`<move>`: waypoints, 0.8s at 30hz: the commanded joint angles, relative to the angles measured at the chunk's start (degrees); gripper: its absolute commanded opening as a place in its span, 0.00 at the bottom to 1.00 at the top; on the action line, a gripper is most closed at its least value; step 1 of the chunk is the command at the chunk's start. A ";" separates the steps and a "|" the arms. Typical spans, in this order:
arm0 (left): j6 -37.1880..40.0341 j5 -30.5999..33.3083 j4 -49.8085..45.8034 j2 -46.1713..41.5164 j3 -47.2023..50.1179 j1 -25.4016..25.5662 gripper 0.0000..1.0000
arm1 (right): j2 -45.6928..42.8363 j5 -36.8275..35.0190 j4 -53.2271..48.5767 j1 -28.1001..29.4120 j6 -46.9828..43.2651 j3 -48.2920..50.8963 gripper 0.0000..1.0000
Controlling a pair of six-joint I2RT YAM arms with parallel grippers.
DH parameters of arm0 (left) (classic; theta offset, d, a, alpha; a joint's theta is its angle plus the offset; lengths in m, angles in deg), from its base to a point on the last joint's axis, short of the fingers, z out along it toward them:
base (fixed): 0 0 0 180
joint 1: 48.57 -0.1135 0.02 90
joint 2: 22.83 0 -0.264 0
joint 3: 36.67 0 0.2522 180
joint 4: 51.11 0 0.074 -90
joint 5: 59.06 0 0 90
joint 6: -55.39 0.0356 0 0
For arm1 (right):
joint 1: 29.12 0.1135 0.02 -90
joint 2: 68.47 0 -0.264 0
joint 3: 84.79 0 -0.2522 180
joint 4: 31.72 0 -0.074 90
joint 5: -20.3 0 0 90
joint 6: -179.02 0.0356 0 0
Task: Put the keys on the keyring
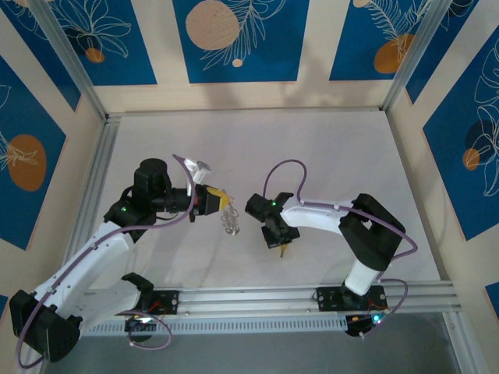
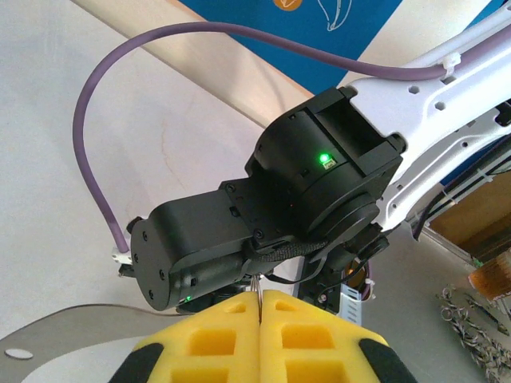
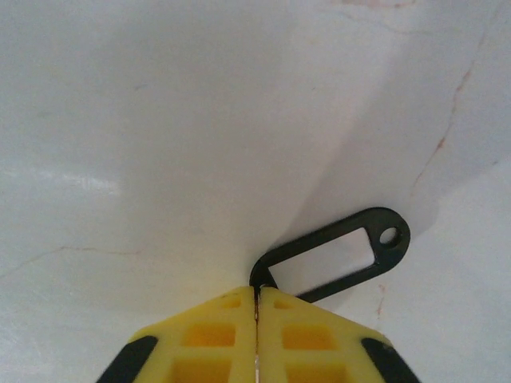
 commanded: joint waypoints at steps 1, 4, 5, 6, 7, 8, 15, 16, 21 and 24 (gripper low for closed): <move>-0.10 -0.65 1.38 -1.03 0.29 -0.76 0.00 | -0.48 -0.87 -1.79 0.55 0.43 -1.01 0.03; -0.19 -0.63 1.48 -1.07 0.37 -0.76 0.00 | -2.62 -1.44 -2.64 0.77 0.01 -0.84 0.00; -0.19 -0.69 1.45 -1.07 0.37 -0.75 0.00 | -4.02 -1.79 -2.55 1.01 -0.52 -0.64 0.00; -0.10 -0.57 1.32 -1.13 0.38 -0.76 0.00 | -5.82 -2.03 -1.90 1.50 -1.52 -0.30 0.00; 0.03 -0.67 1.25 -1.08 0.29 -0.76 0.00 | -7.91 -2.10 -0.86 2.11 -2.72 0.08 0.00; 0.32 -0.92 0.94 -1.10 0.08 -0.76 0.00 | -10.74 -1.47 0.86 2.81 -4.80 0.72 0.00; 6.58 -0.11 -6.07 -1.66 -4.91 -0.92 0.00 | -32.84 4.89 11.50 8.68 -23.06 3.12 0.00; 7.30 0.10 -7.03 -1.61 -5.80 -0.94 0.00 | -35.46 5.45 12.42 9.18 -24.63 3.17 0.00; 11.42 0.50 -13.01 -1.61 -11.28 -1.07 0.00 | -43.69 12.21 17.02 9.92 -30.81 1.19 0.00; 12.70 -0.70 -15.40 -1.80 -13.86 -1.01 0.00 | -43.87 16.39 19.00 9.00 -32.18 -1.32 0.00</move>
